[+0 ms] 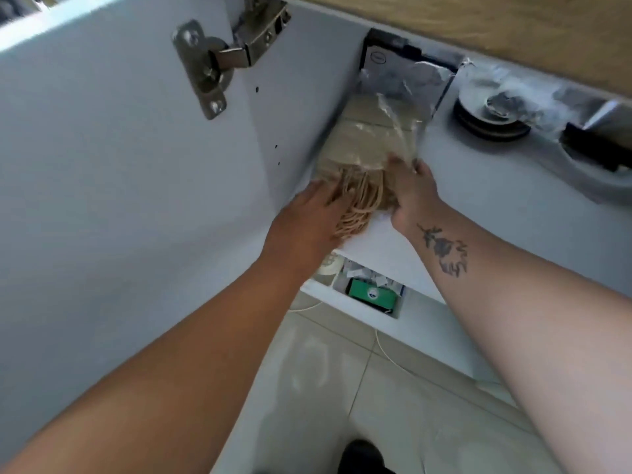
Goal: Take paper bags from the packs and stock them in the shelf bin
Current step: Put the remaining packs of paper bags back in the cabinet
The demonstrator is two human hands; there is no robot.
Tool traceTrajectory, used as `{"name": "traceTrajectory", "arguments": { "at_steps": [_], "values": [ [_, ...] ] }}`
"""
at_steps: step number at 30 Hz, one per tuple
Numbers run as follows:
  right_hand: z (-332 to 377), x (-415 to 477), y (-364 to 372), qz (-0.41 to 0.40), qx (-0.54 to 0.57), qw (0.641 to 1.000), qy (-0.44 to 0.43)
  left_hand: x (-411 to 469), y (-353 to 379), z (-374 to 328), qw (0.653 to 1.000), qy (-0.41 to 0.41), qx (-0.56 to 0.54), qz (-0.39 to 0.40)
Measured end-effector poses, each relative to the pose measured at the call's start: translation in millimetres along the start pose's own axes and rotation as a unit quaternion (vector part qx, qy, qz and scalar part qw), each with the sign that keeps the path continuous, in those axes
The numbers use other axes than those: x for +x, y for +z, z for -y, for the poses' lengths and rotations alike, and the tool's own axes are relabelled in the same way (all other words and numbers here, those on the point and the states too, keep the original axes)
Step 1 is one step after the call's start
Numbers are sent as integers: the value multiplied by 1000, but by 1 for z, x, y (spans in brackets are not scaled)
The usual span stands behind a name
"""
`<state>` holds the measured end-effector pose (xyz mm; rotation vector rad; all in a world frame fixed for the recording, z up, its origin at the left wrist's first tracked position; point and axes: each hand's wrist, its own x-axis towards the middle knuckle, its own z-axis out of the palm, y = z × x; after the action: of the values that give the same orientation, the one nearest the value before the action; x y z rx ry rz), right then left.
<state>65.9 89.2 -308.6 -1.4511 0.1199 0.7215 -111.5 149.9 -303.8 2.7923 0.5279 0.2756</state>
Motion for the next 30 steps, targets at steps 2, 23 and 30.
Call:
{"name": "traceTrajectory", "arguments": {
  "at_steps": [2, 23, 30],
  "values": [
    [7, 10, 7, 15, -73, 997, -21, 16, 7, 10, 998, -3, 47, -27],
    [99, -266, -18, 6, -498, 859, -117, -74, -206, -106, 989, -102, 29, 100],
    [186, -347, -32, -48, -564, 809, -158, -82, -288, -138, 997, -50, -5, 57]
  ]
}}
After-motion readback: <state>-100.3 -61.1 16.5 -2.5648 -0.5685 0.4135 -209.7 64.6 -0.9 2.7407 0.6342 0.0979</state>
